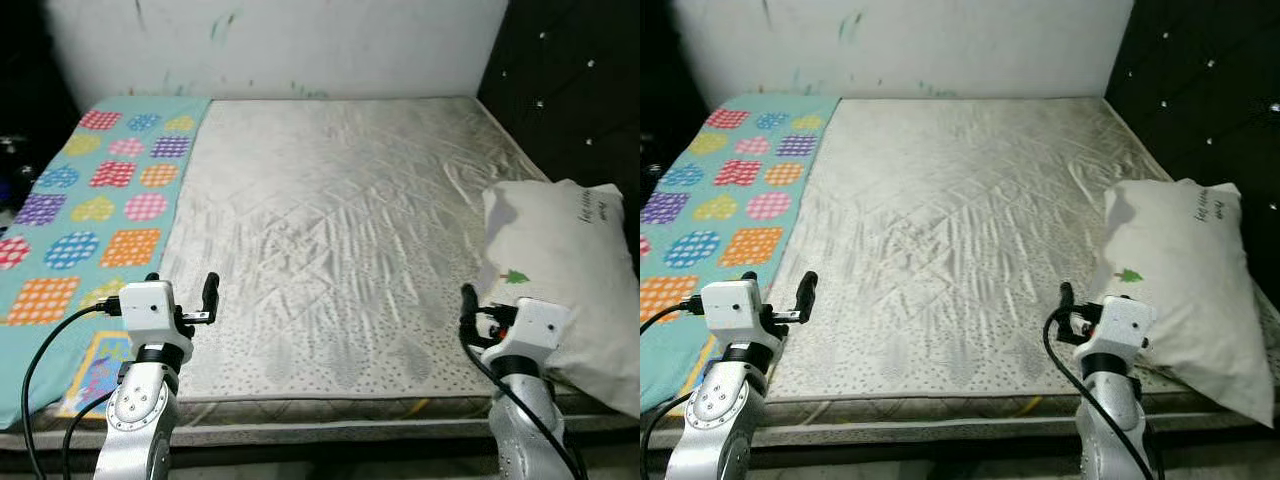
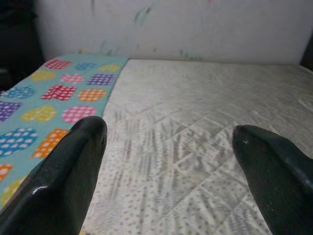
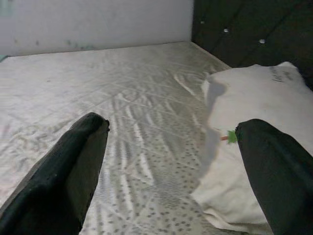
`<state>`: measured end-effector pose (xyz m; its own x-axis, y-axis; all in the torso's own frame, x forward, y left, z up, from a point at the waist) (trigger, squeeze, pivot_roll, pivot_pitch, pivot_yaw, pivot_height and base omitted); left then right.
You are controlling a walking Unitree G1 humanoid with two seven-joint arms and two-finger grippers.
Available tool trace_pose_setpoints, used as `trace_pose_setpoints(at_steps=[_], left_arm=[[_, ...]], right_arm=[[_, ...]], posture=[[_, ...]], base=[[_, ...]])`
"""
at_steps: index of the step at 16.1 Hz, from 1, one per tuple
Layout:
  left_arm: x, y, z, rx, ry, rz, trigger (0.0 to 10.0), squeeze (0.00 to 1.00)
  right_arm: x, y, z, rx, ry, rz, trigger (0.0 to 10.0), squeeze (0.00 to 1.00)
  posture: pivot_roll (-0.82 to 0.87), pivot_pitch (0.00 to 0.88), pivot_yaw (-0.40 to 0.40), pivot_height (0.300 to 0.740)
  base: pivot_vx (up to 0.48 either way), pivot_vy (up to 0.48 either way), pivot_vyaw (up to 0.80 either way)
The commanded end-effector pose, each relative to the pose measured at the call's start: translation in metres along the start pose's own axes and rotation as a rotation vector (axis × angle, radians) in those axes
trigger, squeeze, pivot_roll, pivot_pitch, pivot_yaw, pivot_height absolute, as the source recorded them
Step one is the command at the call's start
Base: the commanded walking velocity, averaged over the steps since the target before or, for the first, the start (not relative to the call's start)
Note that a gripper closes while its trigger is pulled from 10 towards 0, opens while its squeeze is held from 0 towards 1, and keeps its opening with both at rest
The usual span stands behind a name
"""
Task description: Clean up the room
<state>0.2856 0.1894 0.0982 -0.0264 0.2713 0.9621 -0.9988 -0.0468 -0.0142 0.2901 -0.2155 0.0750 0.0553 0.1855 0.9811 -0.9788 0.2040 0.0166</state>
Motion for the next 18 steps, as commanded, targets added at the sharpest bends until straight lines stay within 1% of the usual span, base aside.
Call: trace_pose_setpoints(at_steps=[1, 4, 9, 18], left_arm=[[-0.0046, 0.0006, 0.0003, -0.007, -0.007, -0.021, 10.0, 0.00], [-0.0047, 0.0004, 0.0018, -0.017, -0.002, -0.020, 10.0, 0.00], [-0.0043, 0.0003, 0.0017, -0.017, 0.004, -0.020, 10.0, 0.00], [-0.0042, -0.0012, 0.0033, -0.025, 0.008, -0.021, 10.0, 0.00]], right_arm=[[-0.0007, -0.0015, -0.0015, 0.013, -0.005, -0.005, 10.0, 0.00], [-0.0006, -0.0023, -0.0032, 0.024, -0.002, -0.004, 10.0, 0.00], [-0.0004, -0.0031, -0.0060, 0.040, -0.003, -0.006, 10.0, 0.00], [-0.0006, -0.0033, -0.0065, 0.044, -0.003, -0.009, 10.0, 0.00]], posture=[[-0.06, 0.055, 0.010, 0.740], [-0.06, 0.053, 0.008, 0.740], [-0.05, 0.055, 0.008, 0.740], [-0.06, 0.061, 0.012, 0.740]], base=[[0.000, 0.000, 0.00], [0.000, 0.000, 0.00], [0.000, -0.299, 0.00], [0.000, -0.305, 0.00]])
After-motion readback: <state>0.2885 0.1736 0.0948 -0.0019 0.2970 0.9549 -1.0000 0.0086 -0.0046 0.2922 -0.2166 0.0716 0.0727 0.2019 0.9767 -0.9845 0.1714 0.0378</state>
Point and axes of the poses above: a point about 5 cm out from each wrist's last joint towards the gripper, its own y axis pointing back from the gripper into the wrist, its own x axis along the axis of the wrist's last joint, z = x × y, the point moved 3 cm from there along -y, pointing out of the wrist towards the gripper, and after that the axes turned 14 degrees about y, right-handed, at the moved point
